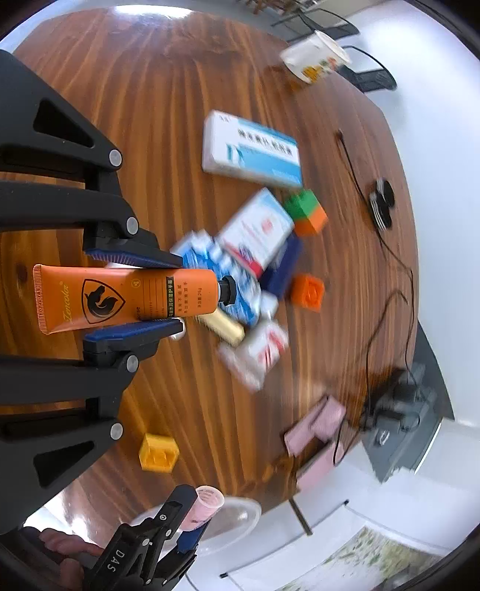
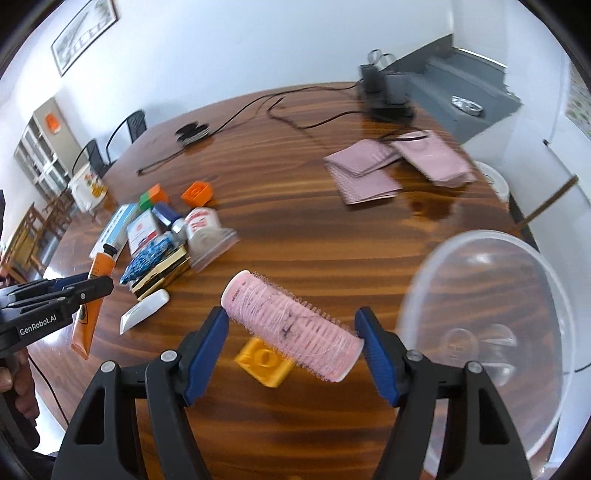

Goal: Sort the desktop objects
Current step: 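Lower the pink roller into the clear bowl with the right gripper while the left drops the orange tube in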

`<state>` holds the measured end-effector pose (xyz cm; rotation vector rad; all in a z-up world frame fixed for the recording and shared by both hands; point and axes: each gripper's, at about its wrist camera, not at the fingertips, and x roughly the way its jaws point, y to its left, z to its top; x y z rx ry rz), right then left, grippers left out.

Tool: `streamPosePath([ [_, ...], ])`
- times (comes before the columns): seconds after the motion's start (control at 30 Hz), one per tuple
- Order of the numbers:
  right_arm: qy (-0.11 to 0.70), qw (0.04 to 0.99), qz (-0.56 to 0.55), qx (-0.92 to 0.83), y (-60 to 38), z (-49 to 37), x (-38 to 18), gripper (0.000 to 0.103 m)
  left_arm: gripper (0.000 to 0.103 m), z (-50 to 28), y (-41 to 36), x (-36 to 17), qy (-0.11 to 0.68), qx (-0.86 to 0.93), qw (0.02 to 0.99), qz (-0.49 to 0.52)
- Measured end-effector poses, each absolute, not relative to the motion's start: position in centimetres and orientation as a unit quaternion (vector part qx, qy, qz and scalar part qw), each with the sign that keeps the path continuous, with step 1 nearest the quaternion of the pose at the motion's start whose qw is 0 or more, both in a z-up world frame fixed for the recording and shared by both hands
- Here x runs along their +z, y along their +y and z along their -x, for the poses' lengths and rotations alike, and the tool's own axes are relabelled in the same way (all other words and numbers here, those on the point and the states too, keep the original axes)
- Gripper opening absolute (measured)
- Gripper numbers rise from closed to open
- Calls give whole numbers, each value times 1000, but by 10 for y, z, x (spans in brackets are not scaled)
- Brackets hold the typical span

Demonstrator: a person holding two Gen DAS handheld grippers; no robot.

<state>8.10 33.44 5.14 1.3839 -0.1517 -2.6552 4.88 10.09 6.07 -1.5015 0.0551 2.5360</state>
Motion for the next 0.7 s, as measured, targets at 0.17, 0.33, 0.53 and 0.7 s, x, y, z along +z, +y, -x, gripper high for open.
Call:
streamPosePath([
  [0.17, -72, 43, -452, -888, 379, -95, 56, 74, 30, -55, 140, 68, 34, 857, 123, 500],
  [0.33, -91, 11, -455, -886, 428, -108, 51, 74, 30, -45, 182, 61, 68, 848, 138, 507],
  [0.53, -106, -25, -461, -880, 475, -124, 44, 74, 30, -52, 231, 72, 68, 845, 189, 496],
  [0.7, -113, -43, -462, -879, 503, -137, 41, 74, 30, -56, 278, 74, 80, 837, 223, 494],
])
